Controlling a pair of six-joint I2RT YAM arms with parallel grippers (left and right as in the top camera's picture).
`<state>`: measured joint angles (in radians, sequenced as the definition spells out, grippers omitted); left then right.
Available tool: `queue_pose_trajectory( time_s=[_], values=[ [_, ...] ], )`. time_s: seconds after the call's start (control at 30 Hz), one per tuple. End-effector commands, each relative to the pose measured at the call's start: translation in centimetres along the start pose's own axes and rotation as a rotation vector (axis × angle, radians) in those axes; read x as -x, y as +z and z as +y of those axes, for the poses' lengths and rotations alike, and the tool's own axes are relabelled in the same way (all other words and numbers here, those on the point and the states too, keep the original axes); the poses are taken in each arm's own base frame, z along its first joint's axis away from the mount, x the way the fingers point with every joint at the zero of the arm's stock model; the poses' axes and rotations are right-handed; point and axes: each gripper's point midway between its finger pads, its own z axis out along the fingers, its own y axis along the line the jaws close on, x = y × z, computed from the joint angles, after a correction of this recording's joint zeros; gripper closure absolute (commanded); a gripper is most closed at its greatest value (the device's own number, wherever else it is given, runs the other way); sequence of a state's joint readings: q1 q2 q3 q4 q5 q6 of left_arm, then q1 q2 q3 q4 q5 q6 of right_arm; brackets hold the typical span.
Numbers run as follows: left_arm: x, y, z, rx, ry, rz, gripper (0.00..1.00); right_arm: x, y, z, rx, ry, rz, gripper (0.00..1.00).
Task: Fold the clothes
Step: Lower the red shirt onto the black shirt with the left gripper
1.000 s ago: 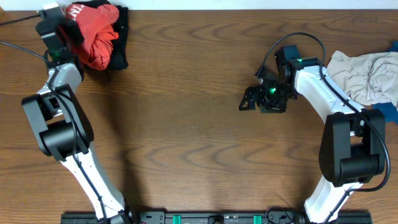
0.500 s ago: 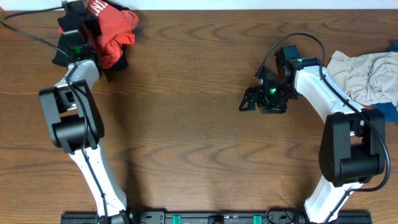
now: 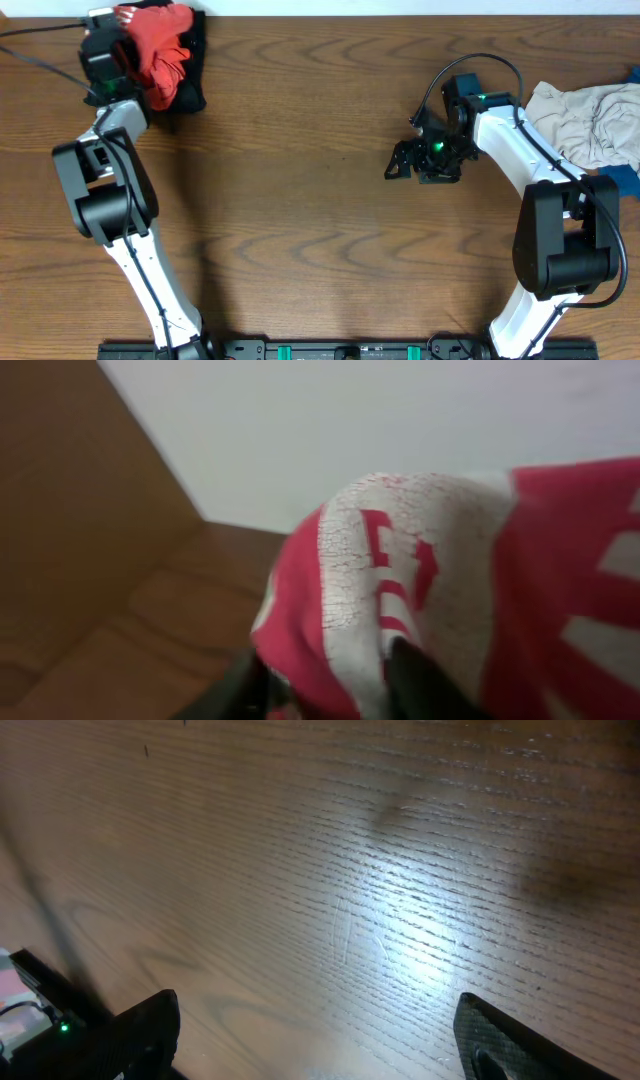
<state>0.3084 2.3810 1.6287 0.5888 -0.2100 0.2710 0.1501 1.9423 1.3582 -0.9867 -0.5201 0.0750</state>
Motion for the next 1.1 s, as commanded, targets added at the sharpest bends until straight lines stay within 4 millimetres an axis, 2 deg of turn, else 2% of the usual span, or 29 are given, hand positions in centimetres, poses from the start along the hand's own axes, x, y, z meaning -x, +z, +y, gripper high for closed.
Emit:
queue_pose_trajectory(
  time_s=[0.0, 0.17, 0.23, 0.27, 0.37, 0.53, 0.7, 0.77, 0.83, 0.87, 1.0, 1.07],
  values=[
    [-3.1, 0.4, 2.3, 0.084, 0.049, 0.066, 0.46, -0.1, -0.5, 0.9, 0.009, -0.033, -0.013, 0.14],
    [-0.9, 0.0, 2.9, 0.094, 0.037, 0.026, 0.40, -0.2, -0.4, 1.1, 0.009, -0.039, -0.008, 0.14],
    [0.0, -0.3, 3.1, 0.097, 0.033, 0.012, 0.32, -0.3, -0.3, 1.2, 0.009, -0.042, -0.007, 0.14],
    [0.4, -0.4, 3.2, 0.098, 0.030, 0.005, 0.24, -0.3, -0.3, 1.2, 0.009, -0.041, -0.005, 0.14],
    [2.5, -1.0, 3.8, 0.106, 0.020, -0.030, 0.21, -0.4, -0.3, 1.2, 0.008, -0.040, -0.002, 0.14],
    [8.5, -3.2, 5.7, 0.128, -0.044, -0.133, 0.21, -0.5, -0.3, 1.2, 0.008, -0.047, 0.002, 0.14],
    [15.9, -7.2, 8.1, 0.137, -0.186, -0.265, 0.21, -0.5, -0.3, 1.2, 0.008, -0.063, 0.001, 0.14],
    [17.9, -8.5, 8.2, 0.112, -0.189, -0.293, 0.21, -0.5, -0.3, 1.2, 0.008, -0.073, 0.001, 0.14],
    [19.3, -9.4, 7.2, 0.043, -0.179, -0.306, 0.21, -0.4, -0.3, 1.2, 0.008, -0.083, -0.002, 0.14],
    [19.7, -9.9, 5.8, -0.037, -0.176, -0.302, 0.21, -0.3, -0.3, 1.2, 0.009, -0.085, -0.006, 0.14],
    [19.5, -10.4, 0.9, -0.257, -0.168, -0.291, 0.22, 0.0, -0.3, 1.3, 0.010, -0.091, -0.017, 0.14],
    [18.9, -10.2, -0.7, -0.292, -0.161, -0.286, 0.24, -0.1, -0.3, 1.3, 0.009, -0.090, -0.014, 0.14]
  ],
)
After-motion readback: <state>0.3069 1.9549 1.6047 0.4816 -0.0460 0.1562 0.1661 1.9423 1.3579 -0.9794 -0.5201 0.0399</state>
